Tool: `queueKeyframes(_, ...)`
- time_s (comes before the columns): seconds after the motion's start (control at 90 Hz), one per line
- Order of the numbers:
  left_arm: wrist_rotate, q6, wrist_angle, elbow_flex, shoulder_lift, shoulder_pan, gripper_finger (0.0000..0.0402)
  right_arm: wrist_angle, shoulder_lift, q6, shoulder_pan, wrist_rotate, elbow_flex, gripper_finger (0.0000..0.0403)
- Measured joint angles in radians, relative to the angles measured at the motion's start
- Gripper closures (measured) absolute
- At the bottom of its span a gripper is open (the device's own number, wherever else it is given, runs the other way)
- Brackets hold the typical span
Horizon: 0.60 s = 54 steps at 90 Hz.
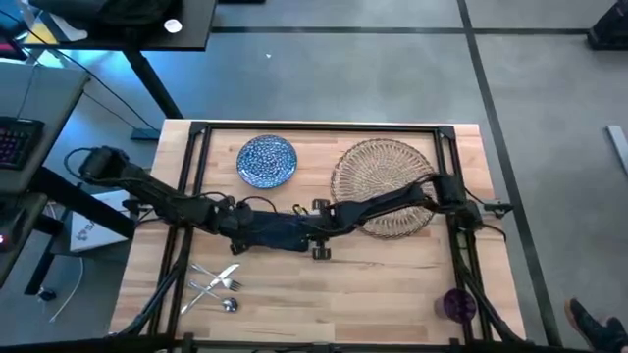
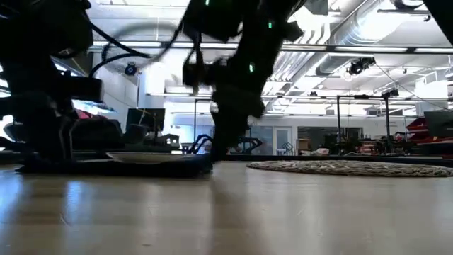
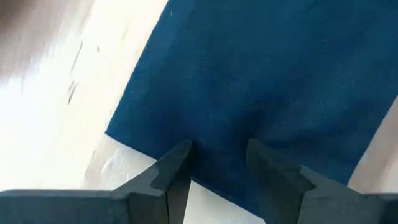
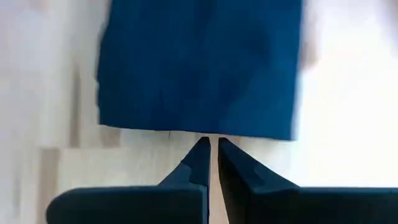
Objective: Set table place
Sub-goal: Fold the blue table napkin
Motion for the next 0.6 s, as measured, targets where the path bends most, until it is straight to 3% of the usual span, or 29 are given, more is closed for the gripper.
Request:
queueKeyframes(0.378,0.004,0.011,0.046,-0.007,0.004,0.002,0.0265,0.335,0.056,0.005,0.005,-0.034,-0.001,0.0403)
queueKeyframes(0.6,0.008,0.011,0.045,-0.007,0.004,0.002,0.0265,0.437,0.044,-0.019,-0.018,-0.034,0.0,0.0403)
